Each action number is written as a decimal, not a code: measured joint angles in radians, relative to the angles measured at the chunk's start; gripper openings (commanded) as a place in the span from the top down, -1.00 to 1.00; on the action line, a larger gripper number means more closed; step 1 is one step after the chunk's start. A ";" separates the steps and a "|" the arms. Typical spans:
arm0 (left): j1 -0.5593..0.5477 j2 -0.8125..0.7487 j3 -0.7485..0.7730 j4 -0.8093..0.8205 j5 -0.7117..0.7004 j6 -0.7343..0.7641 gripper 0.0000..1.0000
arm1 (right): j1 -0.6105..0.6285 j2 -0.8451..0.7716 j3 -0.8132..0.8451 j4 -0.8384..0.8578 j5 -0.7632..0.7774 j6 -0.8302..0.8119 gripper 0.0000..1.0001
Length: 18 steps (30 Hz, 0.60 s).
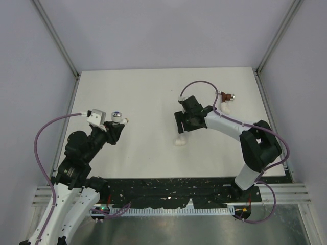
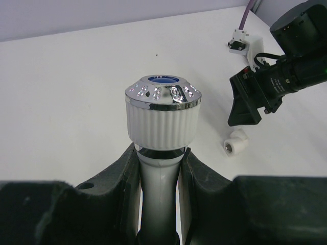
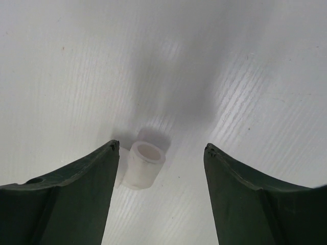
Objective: Install the water faucets
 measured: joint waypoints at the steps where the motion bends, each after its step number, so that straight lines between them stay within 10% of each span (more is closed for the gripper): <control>1: 0.000 0.000 0.000 0.000 0.000 0.000 1.00 | 0.000 -0.009 0.002 -0.009 0.004 -0.026 -0.49; 18: 0.000 0.001 -0.001 0.000 0.000 0.001 1.00 | 0.001 -0.105 0.025 -0.128 -0.018 -0.182 -0.54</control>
